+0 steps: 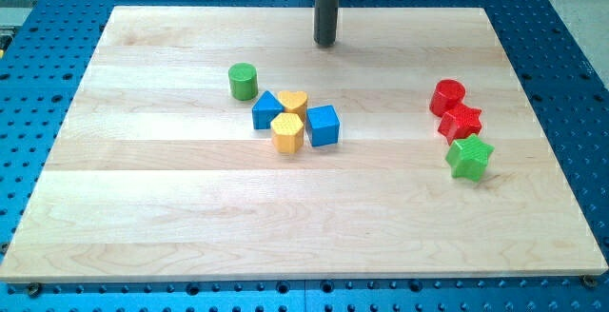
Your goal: Nudge the heart left side
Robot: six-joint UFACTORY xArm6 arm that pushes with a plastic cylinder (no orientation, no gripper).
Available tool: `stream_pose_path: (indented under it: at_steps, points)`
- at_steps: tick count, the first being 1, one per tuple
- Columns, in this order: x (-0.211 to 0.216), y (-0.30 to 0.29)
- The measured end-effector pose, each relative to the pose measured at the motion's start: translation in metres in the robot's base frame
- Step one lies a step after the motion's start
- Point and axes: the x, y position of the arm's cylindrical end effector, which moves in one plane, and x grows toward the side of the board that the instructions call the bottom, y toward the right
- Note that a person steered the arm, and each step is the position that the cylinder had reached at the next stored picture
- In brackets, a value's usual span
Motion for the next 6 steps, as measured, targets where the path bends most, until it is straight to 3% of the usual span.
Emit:
stream_pose_path:
  at_steps: [1, 4, 6]
  points:
    - [-0.012, -0.002]
    - [0.14, -0.011]
    - [0.147, -0.02]
